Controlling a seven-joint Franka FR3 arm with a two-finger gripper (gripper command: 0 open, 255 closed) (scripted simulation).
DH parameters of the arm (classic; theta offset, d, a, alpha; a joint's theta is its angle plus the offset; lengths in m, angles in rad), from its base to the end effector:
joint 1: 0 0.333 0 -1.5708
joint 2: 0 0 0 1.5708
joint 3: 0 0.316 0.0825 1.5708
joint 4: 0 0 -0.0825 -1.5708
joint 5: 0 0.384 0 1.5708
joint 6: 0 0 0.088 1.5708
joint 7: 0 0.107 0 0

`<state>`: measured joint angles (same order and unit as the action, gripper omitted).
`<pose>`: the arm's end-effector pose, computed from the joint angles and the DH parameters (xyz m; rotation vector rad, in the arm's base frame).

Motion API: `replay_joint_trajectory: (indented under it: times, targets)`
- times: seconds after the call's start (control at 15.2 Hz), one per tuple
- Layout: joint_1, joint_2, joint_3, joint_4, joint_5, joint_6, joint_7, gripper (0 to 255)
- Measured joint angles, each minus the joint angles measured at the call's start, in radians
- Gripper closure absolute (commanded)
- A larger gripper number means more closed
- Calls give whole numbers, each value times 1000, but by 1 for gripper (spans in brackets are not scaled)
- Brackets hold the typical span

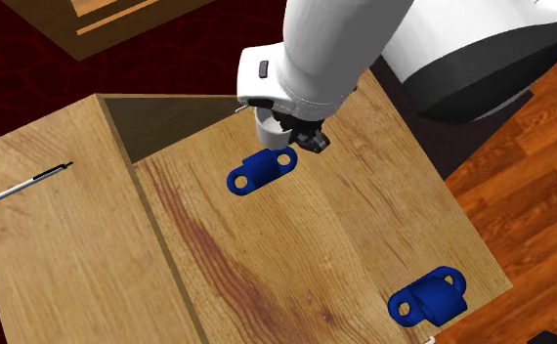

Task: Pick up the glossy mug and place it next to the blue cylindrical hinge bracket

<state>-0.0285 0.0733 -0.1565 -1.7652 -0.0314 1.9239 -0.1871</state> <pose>0.5841 -0.1091 0.5216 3.0827 0.0194 0.1190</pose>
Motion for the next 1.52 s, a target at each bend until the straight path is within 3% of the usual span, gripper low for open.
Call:
replay_joint_trajectory:
  times: [0.86, 1.52]
  targets:
    - [144, -189, 149, -226, -38, 22, 305, 255]
    - [249, -234, 287, -264, -31, -2, 544, 255]
